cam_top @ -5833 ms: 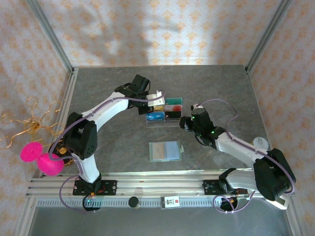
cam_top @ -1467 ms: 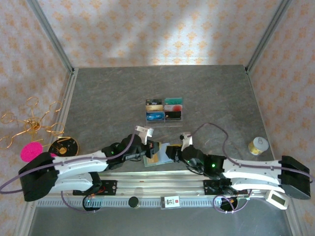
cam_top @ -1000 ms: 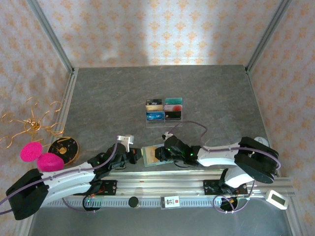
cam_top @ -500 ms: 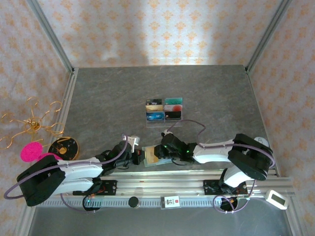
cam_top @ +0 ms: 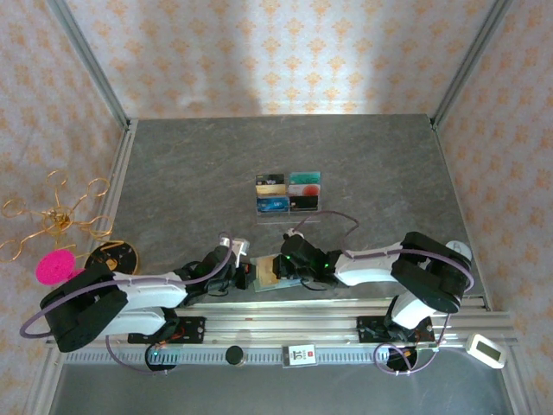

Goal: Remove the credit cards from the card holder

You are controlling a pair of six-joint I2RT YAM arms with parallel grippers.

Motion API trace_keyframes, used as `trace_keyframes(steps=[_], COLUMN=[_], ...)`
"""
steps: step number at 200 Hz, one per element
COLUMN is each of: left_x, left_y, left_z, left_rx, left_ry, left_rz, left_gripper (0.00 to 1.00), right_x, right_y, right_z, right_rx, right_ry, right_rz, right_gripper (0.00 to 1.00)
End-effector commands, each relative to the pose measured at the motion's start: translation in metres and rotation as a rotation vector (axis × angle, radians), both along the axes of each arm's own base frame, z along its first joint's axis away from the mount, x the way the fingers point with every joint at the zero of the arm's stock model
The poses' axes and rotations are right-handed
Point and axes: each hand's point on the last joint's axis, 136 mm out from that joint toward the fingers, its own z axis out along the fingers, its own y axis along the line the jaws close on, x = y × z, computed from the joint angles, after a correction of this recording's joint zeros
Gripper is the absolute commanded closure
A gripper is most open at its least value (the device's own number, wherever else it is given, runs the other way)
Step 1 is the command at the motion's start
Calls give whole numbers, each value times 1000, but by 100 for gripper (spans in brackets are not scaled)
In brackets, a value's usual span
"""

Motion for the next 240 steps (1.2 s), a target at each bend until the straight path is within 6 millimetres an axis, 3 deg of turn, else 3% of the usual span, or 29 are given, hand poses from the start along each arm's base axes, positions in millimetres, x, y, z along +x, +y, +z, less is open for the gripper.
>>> trace_keyframes(steps=[1, 52, 87, 126, 176, 205, 240], left_x=[-6, -2, 6, 5, 2, 0, -1], left_y=[-2, -3, -9, -36, -37, -34, -37], left_z=[-9, -1, 21, 46, 13, 0, -4], left_rx=[28, 24, -5, -45, 29, 68, 78], left_ry=[26, -4, -61, -109, -45, -27, -9], left_rz=[-34, -38, -40, -107, -118, -127, -144], left_gripper=[100, 100, 100, 100, 100, 100, 100], right_x=[4, 7, 5, 4, 1, -4, -9], right_y=[-3, -29, -41, -38, -36, -35, -32], right_z=[-1, 6, 8, 11, 9, 4, -5], right_rx=[-15, -7, -2, 13, 18, 19, 17], right_ry=[-13, -46, -50, -58, -51, -28, 2], right_rz=[-23, -130, -163, -151, -128, -97, -58], right_gripper=[98, 100, 100, 100, 100, 80, 76])
